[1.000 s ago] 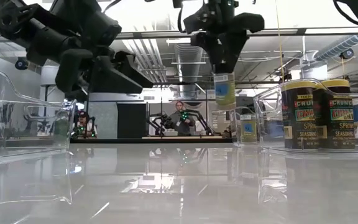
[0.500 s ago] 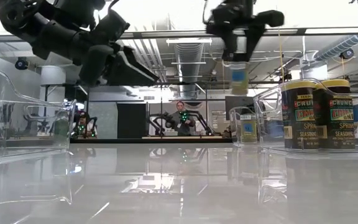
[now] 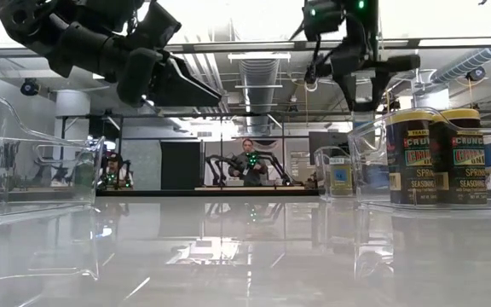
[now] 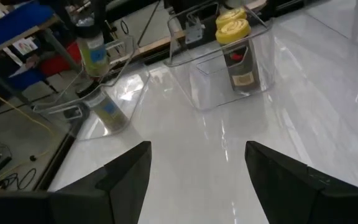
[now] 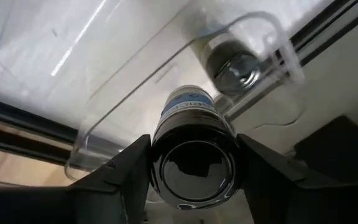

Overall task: Sort spices by type
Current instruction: Put the black seasoning bottle into the top right transparent bin

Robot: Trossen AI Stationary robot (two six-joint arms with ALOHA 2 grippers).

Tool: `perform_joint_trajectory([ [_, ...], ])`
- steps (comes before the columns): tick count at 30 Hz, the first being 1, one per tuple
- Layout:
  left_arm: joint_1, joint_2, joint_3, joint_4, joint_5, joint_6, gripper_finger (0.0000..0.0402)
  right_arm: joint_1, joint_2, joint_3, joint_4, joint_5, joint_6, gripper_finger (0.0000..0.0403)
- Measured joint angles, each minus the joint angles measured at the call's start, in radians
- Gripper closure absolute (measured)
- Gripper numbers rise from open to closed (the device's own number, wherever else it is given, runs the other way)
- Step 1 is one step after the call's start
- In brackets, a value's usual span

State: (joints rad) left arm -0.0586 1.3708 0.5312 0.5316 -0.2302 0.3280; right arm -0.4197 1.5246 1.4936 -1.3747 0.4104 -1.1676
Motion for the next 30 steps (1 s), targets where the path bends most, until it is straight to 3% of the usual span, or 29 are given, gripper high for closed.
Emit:
perform_joint_trajectory([
  [15,0.006,0.0,0.0,0.0,-0.026,-0.024,0.0158,-0.187,0.002,-0.108,0.149,-0.208,-0.104,0.02],
  [30,0.046,0.0,0.054,-0.007,-0.025,0.002,0.0158,-0.317,0.045,-0.12,0.189,-0.37,-0.162,0.0203],
])
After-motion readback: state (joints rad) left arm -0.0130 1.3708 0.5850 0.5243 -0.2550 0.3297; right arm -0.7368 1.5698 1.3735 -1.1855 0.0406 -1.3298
